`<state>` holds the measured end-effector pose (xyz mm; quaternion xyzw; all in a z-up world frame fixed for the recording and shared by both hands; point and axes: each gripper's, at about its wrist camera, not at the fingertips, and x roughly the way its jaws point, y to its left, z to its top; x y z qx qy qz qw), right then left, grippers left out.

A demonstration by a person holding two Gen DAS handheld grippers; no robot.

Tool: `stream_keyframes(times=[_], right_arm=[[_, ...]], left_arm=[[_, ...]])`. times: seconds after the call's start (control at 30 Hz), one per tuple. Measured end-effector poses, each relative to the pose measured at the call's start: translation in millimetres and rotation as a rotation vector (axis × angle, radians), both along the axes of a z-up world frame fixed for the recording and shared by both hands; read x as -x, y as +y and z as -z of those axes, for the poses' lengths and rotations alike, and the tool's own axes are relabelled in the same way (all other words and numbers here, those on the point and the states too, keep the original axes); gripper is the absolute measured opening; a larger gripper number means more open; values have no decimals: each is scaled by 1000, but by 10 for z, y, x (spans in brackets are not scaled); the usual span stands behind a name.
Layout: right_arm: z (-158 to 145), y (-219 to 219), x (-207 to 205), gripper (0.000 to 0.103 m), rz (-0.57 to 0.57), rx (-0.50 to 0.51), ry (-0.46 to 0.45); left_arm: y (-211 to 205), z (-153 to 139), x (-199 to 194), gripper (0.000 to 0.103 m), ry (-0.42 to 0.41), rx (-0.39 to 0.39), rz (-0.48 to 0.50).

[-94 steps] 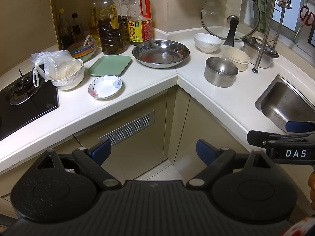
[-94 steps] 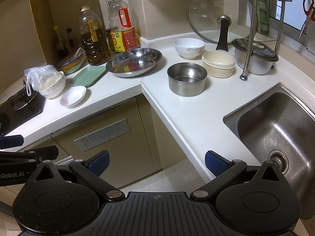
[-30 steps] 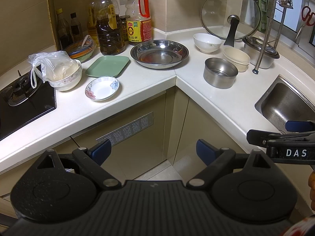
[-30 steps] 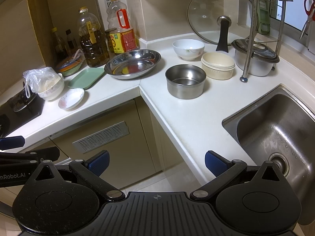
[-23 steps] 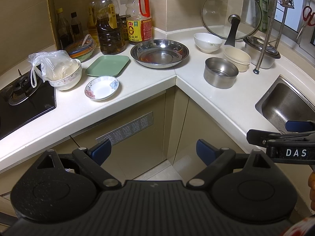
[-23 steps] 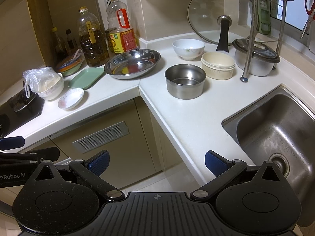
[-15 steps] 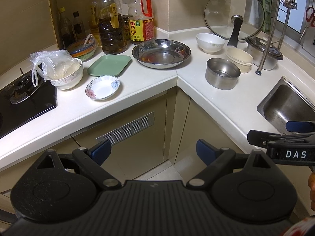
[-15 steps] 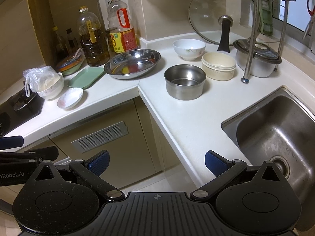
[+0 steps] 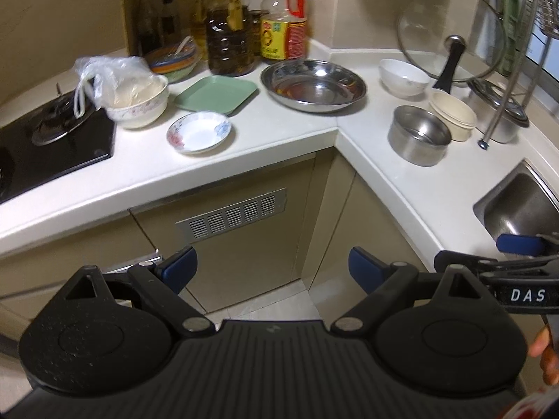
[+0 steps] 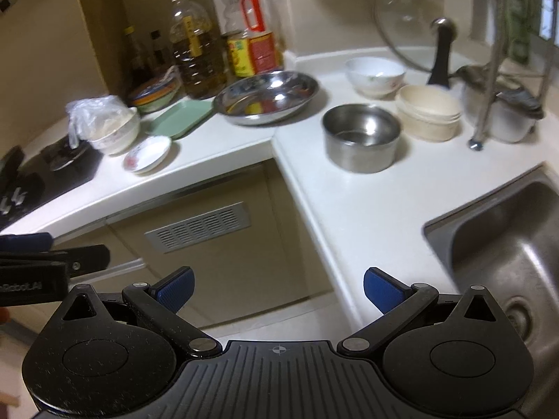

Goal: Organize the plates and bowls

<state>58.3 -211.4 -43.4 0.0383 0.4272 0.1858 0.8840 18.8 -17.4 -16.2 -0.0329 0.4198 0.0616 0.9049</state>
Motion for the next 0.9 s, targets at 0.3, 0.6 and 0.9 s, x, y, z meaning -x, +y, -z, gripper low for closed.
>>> stream_keyframes(times=[0.3, 0.6, 0.9], right_arm=[[41, 128, -251, 103, -54, 1, -1], [86, 554, -767, 99, -95, 1, -29], [144, 1142, -1681, 82, -101, -21, -14]], left_arm=[[195, 5, -111, 93, -2, -21, -88], [615, 48, -650, 92, -18, -23, -97], [1186, 104, -1612, 84, -21, -7, -73]])
